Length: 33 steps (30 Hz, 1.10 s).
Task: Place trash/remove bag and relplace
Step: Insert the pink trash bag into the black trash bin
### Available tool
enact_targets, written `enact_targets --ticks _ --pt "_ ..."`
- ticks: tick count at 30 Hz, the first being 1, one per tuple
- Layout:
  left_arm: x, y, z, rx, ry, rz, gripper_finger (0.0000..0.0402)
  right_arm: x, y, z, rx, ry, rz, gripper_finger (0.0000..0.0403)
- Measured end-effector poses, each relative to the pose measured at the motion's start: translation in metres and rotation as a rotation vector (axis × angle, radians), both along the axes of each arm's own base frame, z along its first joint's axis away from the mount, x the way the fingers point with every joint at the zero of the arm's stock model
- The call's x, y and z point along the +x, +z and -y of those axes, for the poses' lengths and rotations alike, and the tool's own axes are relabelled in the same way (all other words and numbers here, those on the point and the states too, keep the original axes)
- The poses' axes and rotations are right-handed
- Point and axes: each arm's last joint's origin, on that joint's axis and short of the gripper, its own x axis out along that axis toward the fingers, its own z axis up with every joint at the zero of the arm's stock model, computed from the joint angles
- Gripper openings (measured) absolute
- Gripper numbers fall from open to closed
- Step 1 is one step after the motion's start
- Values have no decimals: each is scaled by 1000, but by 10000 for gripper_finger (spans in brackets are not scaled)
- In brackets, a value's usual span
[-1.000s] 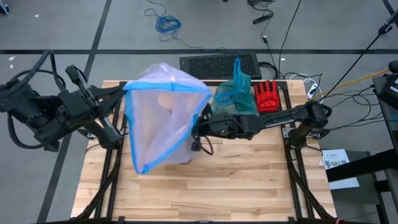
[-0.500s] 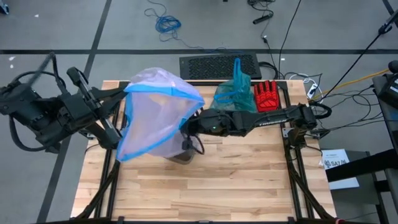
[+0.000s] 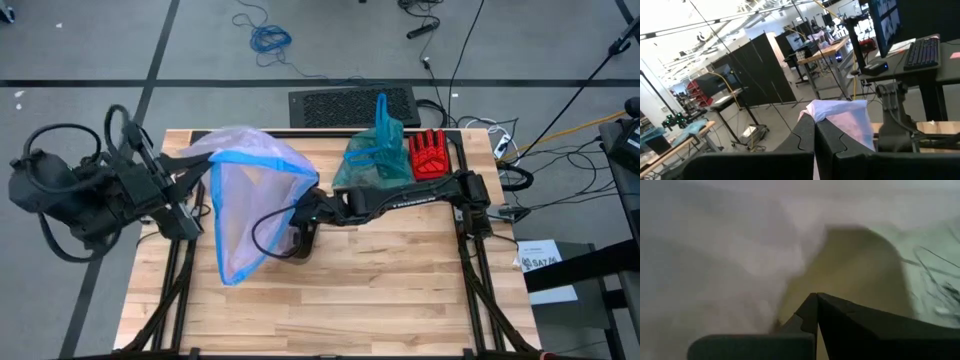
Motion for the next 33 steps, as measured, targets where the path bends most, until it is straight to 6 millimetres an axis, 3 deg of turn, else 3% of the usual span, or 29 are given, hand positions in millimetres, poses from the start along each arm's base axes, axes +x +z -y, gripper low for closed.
enact_targets --ticks 9,23,27,33 --pt "4 -18 4 -30 -14 -26 0 -45 39 -1 10 -14 -107 0" --pt "8 -28 9 -34 -17 -39 0 -148 131 -9 129 -21 19 4" --pt "8 -36 9 -46 -15 -52 0 -172 151 -16 146 15 102 38" --pt "18 -52 10 -60 24 -79 0 -187 174 -28 89 46 253 142"
